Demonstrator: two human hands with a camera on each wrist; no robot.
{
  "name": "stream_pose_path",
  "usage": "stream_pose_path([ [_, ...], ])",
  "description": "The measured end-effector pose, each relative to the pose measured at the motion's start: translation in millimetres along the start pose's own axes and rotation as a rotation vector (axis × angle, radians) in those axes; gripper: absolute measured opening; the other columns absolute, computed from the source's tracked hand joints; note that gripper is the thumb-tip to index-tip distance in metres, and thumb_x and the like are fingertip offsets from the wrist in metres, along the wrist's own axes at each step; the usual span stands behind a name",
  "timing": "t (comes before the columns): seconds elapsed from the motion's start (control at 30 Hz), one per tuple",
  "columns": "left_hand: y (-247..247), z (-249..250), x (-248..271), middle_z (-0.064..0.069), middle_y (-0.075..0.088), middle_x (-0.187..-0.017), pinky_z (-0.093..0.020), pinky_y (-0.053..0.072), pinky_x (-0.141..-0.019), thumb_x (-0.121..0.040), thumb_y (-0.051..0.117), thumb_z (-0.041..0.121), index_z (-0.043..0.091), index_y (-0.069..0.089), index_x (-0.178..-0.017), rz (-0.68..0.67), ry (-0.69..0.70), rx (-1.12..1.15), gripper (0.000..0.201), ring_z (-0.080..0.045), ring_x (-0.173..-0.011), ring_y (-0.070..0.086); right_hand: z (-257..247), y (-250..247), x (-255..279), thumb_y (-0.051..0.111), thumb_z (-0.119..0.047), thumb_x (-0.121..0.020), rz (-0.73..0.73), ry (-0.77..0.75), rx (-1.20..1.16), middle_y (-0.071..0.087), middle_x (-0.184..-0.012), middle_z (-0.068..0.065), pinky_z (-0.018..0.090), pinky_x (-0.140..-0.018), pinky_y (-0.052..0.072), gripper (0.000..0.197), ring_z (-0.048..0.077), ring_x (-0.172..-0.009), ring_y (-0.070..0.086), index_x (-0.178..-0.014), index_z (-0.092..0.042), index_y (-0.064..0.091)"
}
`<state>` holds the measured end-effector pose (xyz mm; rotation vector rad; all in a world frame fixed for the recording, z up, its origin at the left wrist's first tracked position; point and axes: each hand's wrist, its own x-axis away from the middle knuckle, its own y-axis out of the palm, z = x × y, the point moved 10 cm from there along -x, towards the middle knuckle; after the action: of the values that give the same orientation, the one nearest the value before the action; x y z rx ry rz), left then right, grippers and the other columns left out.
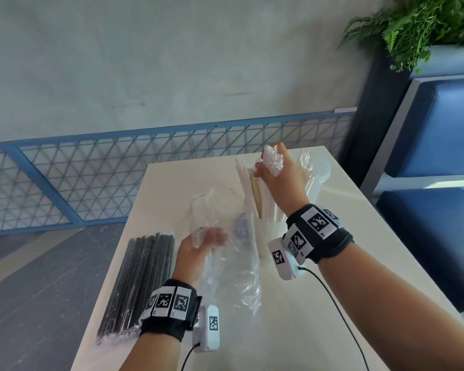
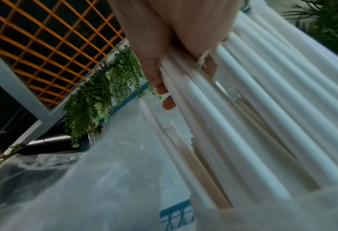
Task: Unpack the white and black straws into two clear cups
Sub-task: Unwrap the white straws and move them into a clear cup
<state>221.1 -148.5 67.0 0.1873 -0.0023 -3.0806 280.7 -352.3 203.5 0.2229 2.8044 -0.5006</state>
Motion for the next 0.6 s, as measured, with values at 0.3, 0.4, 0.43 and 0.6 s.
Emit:
stream_pose_path([
  [0.3,-2,11,4,-0.01,0.074,-0.084,-0.037,0.053,-0.083,-0.078,0.05,0.065,0.008,0.068,-0.089,0.113,-0.048,0.222,0.06,-0.022,-0.083,0.07,6,0,6,0.061,-0.027,-0.088,-0.057,0.067,0.154,0.064,-0.107,0.013,0.018,-0.081,0.033,0.069,0.026,-0.1,0.058,-0.145,-0.012,0.025],
  [0.4,-4,17,7,-0.007,0.074,-0.079,-0.042,0.051,-0.087,-0.084,0.039,0.051,0.008,0.067,-0.088,0.152,-0.06,0.273,0.052,-0.019,-0.078,0.07,-8,-8,14,0.073,-0.024,-0.078,-0.021,-0.053,0.152,0.053,-0.104,-0.002,0.014,-0.074,0.032,0.066,0.017,-0.095,0.054,-0.134,-0.016,0.037],
  [0.43,-6,17,8,-0.006,0.074,-0.079,-0.043,0.05,-0.089,-0.083,0.038,0.052,0.009,0.067,-0.087,0.168,-0.065,0.292,0.052,-0.019,-0.078,0.07,-9,-14,17,0.077,-0.024,-0.074,0.012,-0.097,0.115,0.049,-0.109,-0.006,0.012,-0.077,0.033,0.07,0.013,-0.1,0.051,-0.132,-0.017,0.037],
  [0.6,-12,14,17,-0.006,0.073,-0.083,-0.045,0.047,-0.094,-0.08,0.031,0.062,0.013,0.066,-0.09,0.24,-0.098,0.34,0.061,-0.02,-0.087,0.069,-4,-44,49,0.079,-0.024,-0.072,0.185,-0.297,0.028,0.036,-0.137,-0.004,0.009,-0.107,0.028,0.088,0.008,-0.13,0.037,-0.141,-0.018,0.024],
])
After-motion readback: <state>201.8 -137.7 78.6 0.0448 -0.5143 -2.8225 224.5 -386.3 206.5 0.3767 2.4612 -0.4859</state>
